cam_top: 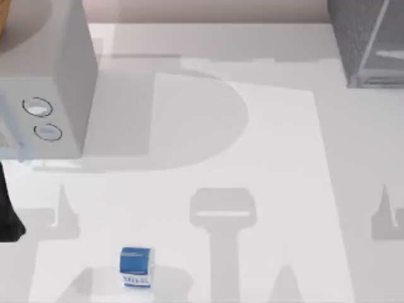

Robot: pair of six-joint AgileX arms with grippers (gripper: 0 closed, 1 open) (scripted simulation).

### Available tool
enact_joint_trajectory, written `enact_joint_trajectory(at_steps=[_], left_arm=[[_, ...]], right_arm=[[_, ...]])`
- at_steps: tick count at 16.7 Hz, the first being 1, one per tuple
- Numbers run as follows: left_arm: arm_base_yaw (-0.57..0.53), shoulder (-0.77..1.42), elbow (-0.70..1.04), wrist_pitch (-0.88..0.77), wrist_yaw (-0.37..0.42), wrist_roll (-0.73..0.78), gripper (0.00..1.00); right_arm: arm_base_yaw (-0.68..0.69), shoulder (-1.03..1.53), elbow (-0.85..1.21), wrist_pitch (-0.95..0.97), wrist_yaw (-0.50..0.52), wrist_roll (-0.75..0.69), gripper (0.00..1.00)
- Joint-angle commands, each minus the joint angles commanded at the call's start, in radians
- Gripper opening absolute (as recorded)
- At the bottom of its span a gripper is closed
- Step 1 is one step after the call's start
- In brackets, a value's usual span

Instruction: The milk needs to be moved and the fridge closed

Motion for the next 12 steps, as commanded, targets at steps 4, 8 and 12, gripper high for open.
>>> enact_joint_trajectory(at_steps=[4,8,12], left_arm=[[0.0,0.0,0.0,0.0,0.0,0.0,1.0],[0.0,0.0,0.0,0.0,0.0,0.0,1.0],[0.0,0.0,0.0,0.0,0.0,0.0,1.0]], right_arm=[[0.035,0.03,0.007,0.034,0.035,0.001,1.0],[0.22,0.169,0.031,0.201,0.219,-0.003,1.0],[0.486,0.375,0.047,0.417,0.487,-0.005,1.0]])
